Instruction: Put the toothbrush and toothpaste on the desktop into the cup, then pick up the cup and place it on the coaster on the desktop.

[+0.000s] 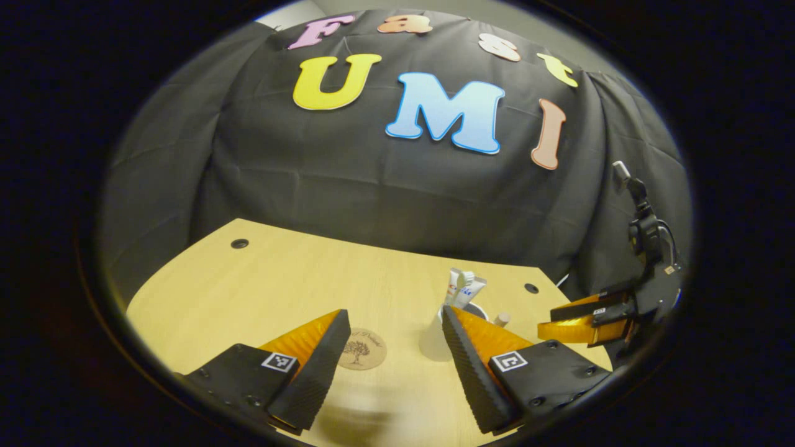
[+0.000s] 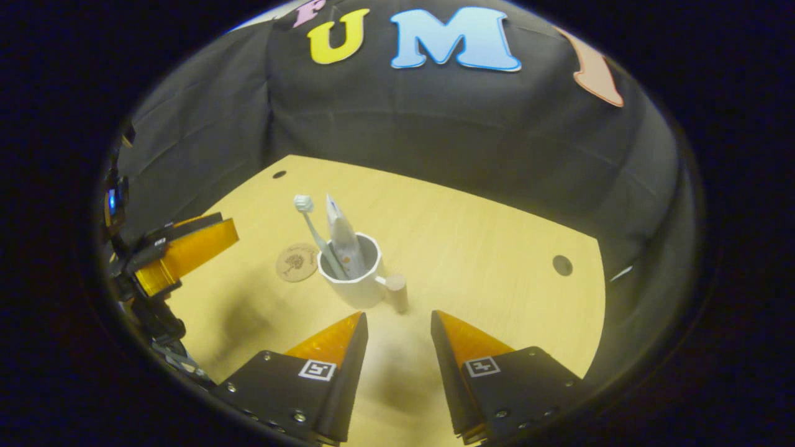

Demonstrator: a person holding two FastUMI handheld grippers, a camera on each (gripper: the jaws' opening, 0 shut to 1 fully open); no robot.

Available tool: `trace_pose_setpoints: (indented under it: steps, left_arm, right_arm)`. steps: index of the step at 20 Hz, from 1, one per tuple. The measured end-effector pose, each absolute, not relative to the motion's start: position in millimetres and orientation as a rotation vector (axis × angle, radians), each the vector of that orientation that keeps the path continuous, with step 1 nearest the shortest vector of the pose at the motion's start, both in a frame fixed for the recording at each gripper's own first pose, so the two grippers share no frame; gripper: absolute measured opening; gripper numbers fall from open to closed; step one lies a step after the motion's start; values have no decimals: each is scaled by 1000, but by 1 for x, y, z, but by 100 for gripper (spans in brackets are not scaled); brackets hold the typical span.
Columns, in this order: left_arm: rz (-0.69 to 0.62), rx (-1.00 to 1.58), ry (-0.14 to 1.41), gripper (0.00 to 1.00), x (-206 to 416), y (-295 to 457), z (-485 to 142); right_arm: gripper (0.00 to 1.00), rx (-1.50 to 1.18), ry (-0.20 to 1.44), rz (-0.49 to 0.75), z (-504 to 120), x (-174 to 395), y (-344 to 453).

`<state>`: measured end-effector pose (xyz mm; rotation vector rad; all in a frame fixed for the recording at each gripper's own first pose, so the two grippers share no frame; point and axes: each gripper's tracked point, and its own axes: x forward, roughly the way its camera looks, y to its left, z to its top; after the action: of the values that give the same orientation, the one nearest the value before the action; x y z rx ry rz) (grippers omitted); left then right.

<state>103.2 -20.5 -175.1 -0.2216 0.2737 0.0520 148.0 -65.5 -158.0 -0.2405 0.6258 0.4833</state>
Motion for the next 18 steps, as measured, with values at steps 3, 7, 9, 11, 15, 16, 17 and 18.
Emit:
trace_pose_setpoints:
  steps: [3,7,9,11,15,16,17,18]
  left_arm:
    - [73,-222,285,98,89,-7,-175]
    - [111,-230,299,98,70,11,-179]
    - [129,-237,310,98,63,20,-183]
    - [147,-243,322,98,59,28,-188]
    - [195,-260,342,98,51,44,-196]
    - [204,-262,346,98,51,48,-197]
    - [214,-262,351,98,50,51,-199]
    - [221,-263,352,98,49,54,-200]
  right_arm:
    - [59,-344,666,558,-165,162,-55]
    - [59,-463,725,625,-177,182,-53]
    - [59,-521,748,652,-181,193,-51]
    - [57,-551,776,691,-183,198,-45]
    - [59,-635,818,755,-194,209,-33]
    - [59,-651,835,769,-198,209,-31]
    - [57,-664,847,781,-202,211,-29]
    - [58,-672,858,792,-206,213,-26]
